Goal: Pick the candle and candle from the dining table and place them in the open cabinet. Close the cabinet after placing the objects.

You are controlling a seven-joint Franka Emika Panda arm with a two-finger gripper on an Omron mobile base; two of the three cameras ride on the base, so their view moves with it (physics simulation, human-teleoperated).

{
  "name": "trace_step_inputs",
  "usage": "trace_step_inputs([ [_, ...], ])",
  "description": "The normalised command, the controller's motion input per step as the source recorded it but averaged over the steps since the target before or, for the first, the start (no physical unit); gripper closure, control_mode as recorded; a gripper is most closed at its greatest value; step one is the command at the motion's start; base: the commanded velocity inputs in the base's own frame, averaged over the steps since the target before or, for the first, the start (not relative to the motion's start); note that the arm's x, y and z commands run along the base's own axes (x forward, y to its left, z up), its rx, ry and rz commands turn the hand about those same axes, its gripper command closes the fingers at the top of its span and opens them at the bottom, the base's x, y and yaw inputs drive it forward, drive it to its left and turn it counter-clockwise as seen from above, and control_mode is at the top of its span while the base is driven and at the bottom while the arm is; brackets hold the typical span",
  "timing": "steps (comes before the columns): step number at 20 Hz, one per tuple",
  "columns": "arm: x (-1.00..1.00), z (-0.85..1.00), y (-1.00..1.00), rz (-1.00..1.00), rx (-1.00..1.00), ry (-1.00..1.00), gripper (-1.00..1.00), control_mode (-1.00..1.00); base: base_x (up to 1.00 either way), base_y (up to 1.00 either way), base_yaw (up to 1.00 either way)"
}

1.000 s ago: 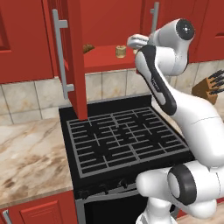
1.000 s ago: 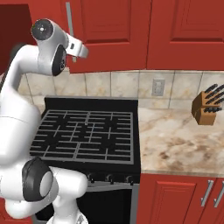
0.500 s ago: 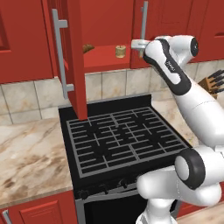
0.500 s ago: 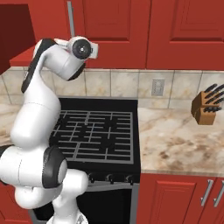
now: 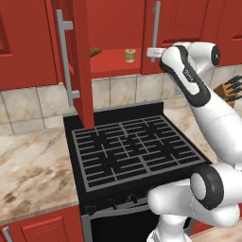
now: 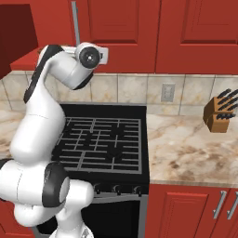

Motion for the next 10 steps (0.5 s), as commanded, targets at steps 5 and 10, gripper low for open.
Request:
trace_step_inputs([
  [5,-0.92,0.0,-0.03,-0.32,-0.11,-0.01,-1.0,-1.0,0.0,0.0,0.0],
  [10,-0.98,0.04,-0.13,-0.34,-0.04,-0.04,-1.0,-1.0,0.0,0.0,0.0],
])
